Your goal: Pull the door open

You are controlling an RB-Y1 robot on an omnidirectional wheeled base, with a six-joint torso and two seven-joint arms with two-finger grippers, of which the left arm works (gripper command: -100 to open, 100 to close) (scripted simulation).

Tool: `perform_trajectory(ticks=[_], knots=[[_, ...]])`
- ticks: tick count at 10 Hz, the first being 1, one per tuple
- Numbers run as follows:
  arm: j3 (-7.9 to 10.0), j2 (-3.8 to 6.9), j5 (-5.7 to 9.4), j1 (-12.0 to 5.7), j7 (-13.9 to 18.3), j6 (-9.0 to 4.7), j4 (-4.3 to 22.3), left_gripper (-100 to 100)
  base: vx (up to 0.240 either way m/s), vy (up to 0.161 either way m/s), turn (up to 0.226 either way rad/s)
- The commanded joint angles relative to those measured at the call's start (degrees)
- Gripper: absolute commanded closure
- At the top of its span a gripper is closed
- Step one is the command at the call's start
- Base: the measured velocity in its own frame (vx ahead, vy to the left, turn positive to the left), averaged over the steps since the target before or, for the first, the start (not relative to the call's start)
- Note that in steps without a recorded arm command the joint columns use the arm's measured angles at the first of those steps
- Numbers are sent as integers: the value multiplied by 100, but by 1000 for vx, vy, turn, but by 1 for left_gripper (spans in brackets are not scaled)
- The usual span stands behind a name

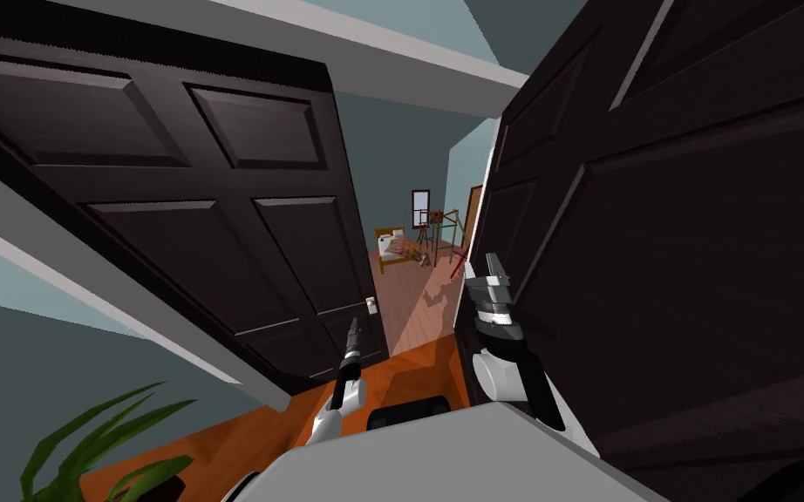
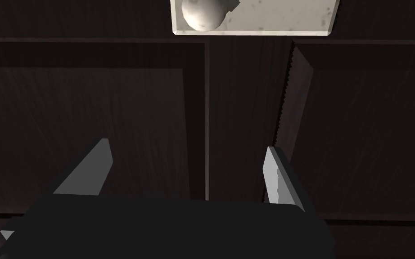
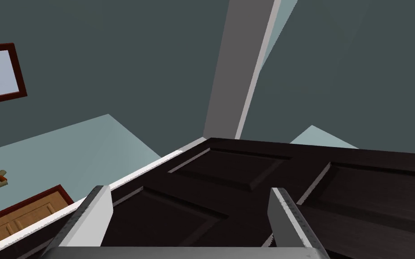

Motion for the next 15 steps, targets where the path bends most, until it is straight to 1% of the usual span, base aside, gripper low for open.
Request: perform_trajectory(ticks=[1, 2, 7, 8, 9, 14, 15], knots=[[12, -58, 12, 9, -7, 17, -28, -100, 214, 1, -27], [19, -99, 20, 6, -6, 16, -27, -100, 221, -13, -22], [37, -220, 42, -4, -1, 15, -22, -100, 211, -33, -8], [36, -204, 40, -10, 1, 15, -15, -100, 70, -19, 39], [36, -204, 40, -10, 1, 15, -15, 100, -32, -2, -20], [36, -204, 40, -10, 1, 15, -15, 100, -10, 3, -6], [19, -184, 32, -4, 12, 20, -5, 100, -96, 17, -15]])
